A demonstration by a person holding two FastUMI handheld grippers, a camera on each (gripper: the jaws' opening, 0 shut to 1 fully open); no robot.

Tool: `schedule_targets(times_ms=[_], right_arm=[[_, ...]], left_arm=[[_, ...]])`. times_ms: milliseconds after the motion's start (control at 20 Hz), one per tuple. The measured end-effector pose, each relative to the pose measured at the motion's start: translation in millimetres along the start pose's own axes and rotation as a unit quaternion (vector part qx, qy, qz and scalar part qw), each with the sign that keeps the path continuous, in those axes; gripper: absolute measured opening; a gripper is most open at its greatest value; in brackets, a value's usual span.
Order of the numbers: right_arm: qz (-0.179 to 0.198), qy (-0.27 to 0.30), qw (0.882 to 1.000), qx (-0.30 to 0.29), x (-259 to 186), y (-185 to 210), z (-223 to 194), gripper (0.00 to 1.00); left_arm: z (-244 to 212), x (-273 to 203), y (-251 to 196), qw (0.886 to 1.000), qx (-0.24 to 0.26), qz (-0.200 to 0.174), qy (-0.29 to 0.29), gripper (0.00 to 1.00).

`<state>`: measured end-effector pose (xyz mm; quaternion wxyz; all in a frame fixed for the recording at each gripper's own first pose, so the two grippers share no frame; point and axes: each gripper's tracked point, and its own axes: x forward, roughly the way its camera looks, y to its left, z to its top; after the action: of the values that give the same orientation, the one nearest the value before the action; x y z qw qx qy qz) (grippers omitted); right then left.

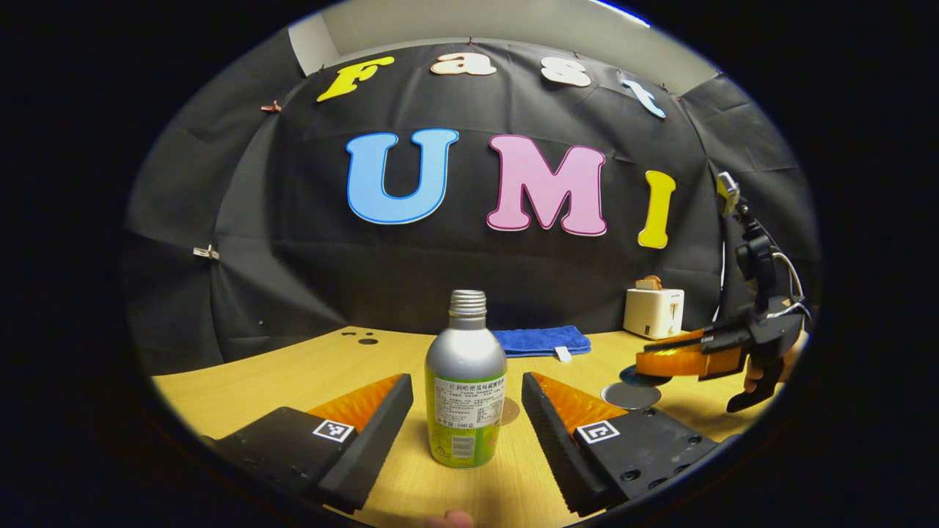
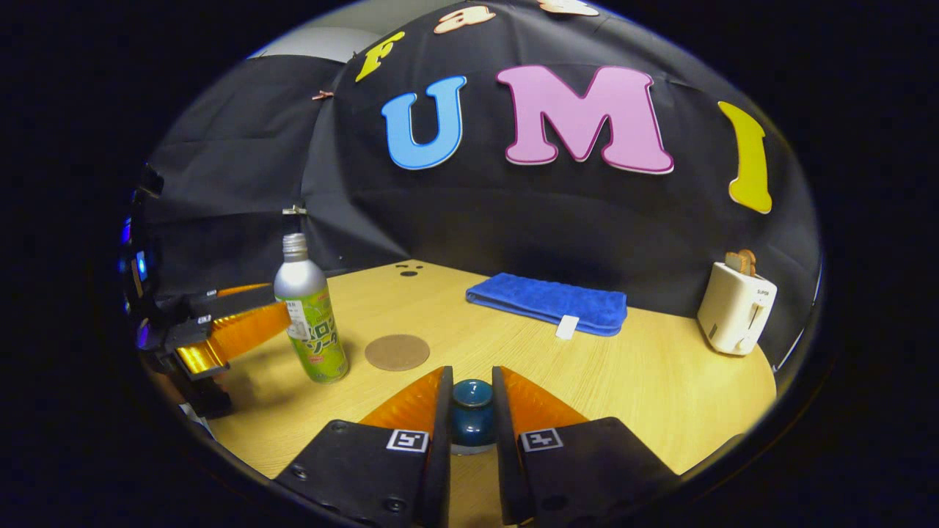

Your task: Open the teacup lid with one hand, grasp the water bottle and pour water into the teacup with the other hand; after pouring, place the water bottle on the coaster and then close the teacup lid.

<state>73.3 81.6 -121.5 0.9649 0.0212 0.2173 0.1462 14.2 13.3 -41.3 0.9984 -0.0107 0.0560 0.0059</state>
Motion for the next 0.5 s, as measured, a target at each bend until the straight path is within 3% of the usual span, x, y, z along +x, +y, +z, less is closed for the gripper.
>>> schedule_targets(times_ms=[200,500], right_arm=[[-0.021,-0.050,0.999,0.005,-28.6,-17.2,27.6,0.31],[-0.034,-0.077,0.996,0.018,-53.5,-34.5,37.9,0.31]], left_arm=[[-2.6,6.0,6.7,1.000,0.004,0.010,0.003,0.95],[-16.3,25.9,-0.1,1.000,0.015,0.008,0.025,0.95]])
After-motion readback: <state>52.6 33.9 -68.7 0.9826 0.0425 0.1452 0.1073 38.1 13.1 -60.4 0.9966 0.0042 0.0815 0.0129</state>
